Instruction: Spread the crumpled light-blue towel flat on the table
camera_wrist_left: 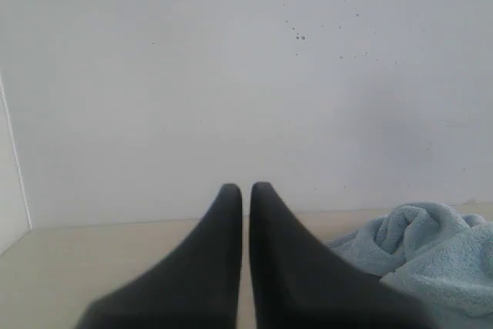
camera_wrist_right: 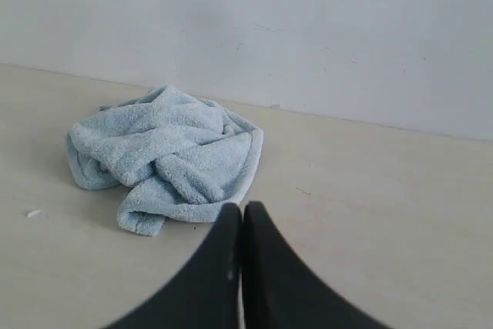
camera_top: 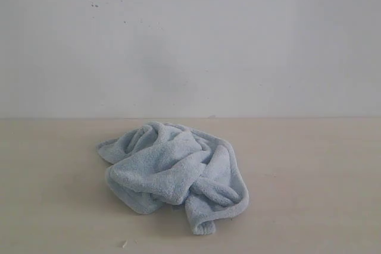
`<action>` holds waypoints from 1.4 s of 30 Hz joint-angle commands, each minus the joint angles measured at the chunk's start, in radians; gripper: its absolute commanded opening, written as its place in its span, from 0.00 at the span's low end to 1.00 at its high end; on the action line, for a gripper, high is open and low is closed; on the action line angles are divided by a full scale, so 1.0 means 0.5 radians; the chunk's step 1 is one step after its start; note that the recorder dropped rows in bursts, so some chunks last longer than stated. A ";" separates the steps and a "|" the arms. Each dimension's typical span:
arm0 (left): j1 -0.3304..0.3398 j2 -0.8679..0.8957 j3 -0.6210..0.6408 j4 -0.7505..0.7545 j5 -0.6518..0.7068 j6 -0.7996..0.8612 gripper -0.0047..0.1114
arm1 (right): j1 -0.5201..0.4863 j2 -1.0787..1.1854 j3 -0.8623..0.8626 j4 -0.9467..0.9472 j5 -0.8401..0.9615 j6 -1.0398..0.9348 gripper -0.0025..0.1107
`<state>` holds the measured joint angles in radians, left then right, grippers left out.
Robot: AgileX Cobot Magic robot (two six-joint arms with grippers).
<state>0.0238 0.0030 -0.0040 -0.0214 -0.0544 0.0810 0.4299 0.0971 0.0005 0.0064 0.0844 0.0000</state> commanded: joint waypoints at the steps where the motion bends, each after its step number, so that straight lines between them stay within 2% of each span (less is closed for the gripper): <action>1: 0.009 -0.006 0.008 -0.017 0.001 -0.009 0.08 | -0.004 -0.011 -0.001 0.001 0.004 -0.020 0.02; 4: 0.009 -0.006 0.008 -0.017 0.001 -0.009 0.08 | -0.004 -0.011 -0.001 0.021 -0.061 0.035 0.02; 7: 0.009 -0.006 0.008 -0.017 0.001 -0.009 0.08 | -0.004 -0.011 -0.001 0.242 -0.343 0.579 0.02; 9: 0.009 -0.006 0.008 -0.017 0.001 -0.009 0.08 | -0.004 -0.011 -0.001 0.245 -0.504 0.804 0.02; 11: 0.009 -0.006 0.008 -0.017 0.001 -0.009 0.08 | -0.004 -0.011 -0.001 0.245 -0.549 0.962 0.02; 12: 0.009 -0.006 0.008 -0.017 0.001 -0.009 0.08 | -0.004 0.005 -0.001 0.270 -0.415 0.986 0.02; 15: 0.009 -0.006 0.008 -0.017 0.001 -0.009 0.08 | -0.004 0.265 -0.100 0.287 -0.169 0.963 0.02; 18: 0.009 -0.006 0.008 -0.017 0.001 -0.009 0.08 | -0.004 0.877 -0.389 0.282 -0.057 0.706 0.02; 20: 0.009 -0.006 0.008 -0.017 0.001 -0.009 0.08 | -0.004 1.335 -0.591 0.282 -0.014 0.695 0.02; 29: 0.009 -0.006 0.008 -0.017 0.001 -0.009 0.08 | 0.065 2.498 -1.040 0.282 -0.187 0.665 0.02; 33: 0.009 -0.006 0.008 -0.017 0.001 -0.009 0.08 | 0.114 2.770 -1.160 0.282 -0.310 0.676 0.02; 37: 0.009 -0.006 0.008 -0.017 0.001 -0.009 0.08 | 0.114 2.851 -1.190 0.282 -0.461 0.703 0.02; 42: 0.009 -0.006 0.008 -0.017 0.001 -0.009 0.08 | 0.164 2.859 -1.242 0.273 -0.398 0.959 0.02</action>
<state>0.0238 0.0030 -0.0040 -0.0214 -0.0544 0.0810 0.4912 1.5225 -0.6055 0.1499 -0.1177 0.4378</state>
